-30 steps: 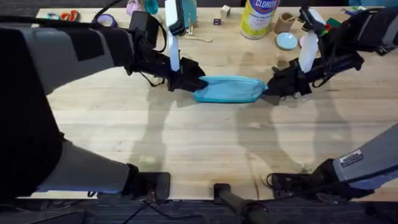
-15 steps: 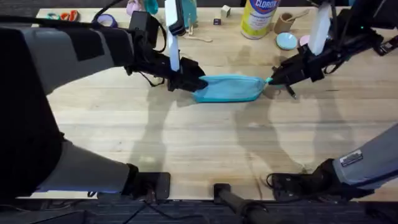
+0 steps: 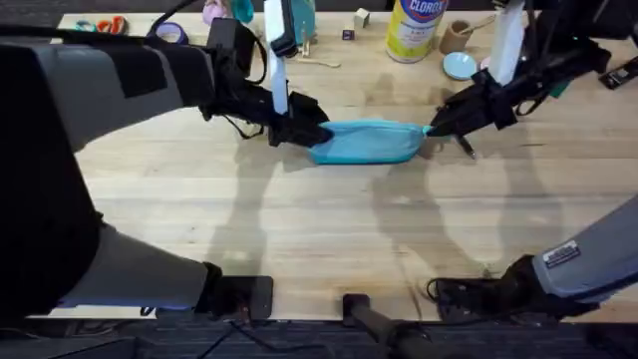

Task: Unzip the bag, pick up the pens from the table one at a time and place them inside, then zip the bag closed.

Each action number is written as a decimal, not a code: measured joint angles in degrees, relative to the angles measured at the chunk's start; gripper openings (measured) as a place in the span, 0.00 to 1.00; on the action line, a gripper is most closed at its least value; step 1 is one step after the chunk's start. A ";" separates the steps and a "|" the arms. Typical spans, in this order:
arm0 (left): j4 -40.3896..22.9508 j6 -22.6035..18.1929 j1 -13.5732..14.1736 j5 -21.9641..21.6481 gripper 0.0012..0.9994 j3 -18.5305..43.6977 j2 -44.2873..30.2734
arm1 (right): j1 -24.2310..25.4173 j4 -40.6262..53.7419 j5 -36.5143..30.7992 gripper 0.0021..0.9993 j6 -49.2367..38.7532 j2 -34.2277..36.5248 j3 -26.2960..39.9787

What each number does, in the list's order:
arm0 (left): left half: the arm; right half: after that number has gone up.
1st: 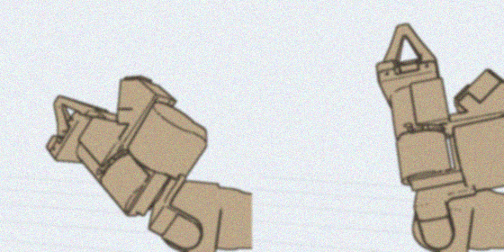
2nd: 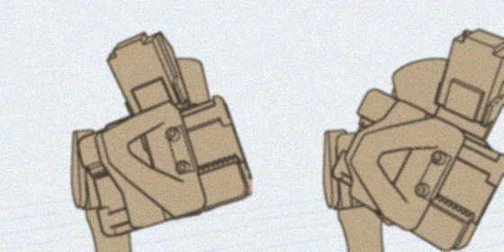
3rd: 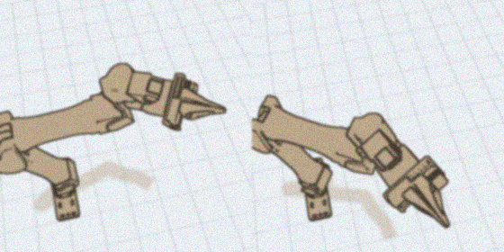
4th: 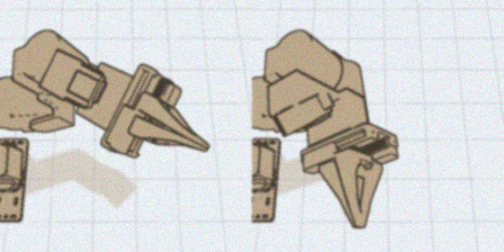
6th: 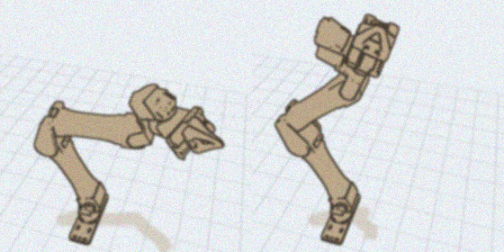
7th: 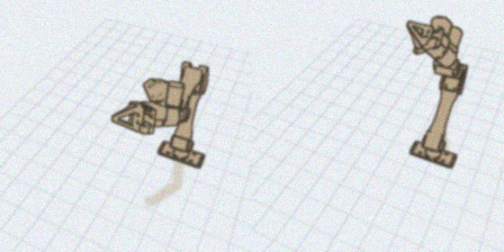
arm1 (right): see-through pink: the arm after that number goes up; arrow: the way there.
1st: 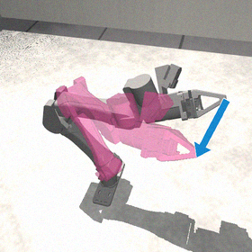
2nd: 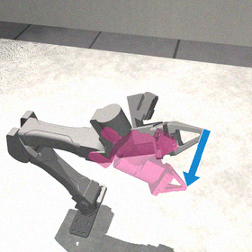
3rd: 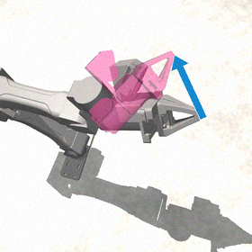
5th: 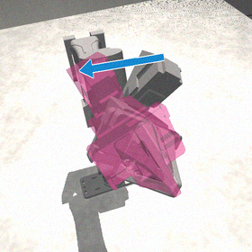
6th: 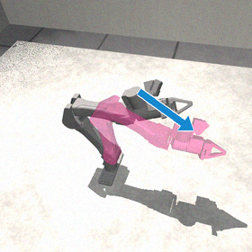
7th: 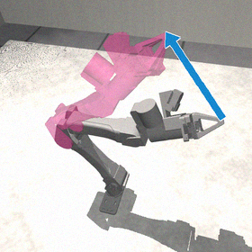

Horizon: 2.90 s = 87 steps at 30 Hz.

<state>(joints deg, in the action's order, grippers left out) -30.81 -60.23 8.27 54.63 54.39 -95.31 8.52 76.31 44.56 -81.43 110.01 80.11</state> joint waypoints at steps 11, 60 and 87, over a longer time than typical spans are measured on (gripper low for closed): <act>0.00 -0.02 -0.04 -0.24 0.04 0.00 0.00 | -5.58 2.95 -1.77 0.03 -0.02 -0.02 3.62; -0.28 -0.02 -0.04 -0.22 0.04 0.00 0.00 | -33.54 -12.59 -2.75 0.03 20.39 -0.02 10.06; 0.37 -0.02 -0.04 -0.50 0.04 0.00 0.00 | -25.02 -3.31 -0.07 1.00 24.73 -0.72 19.33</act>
<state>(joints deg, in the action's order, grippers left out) -30.44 -60.25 8.23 54.13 54.39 -95.31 -16.50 73.00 44.49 -56.70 109.30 99.44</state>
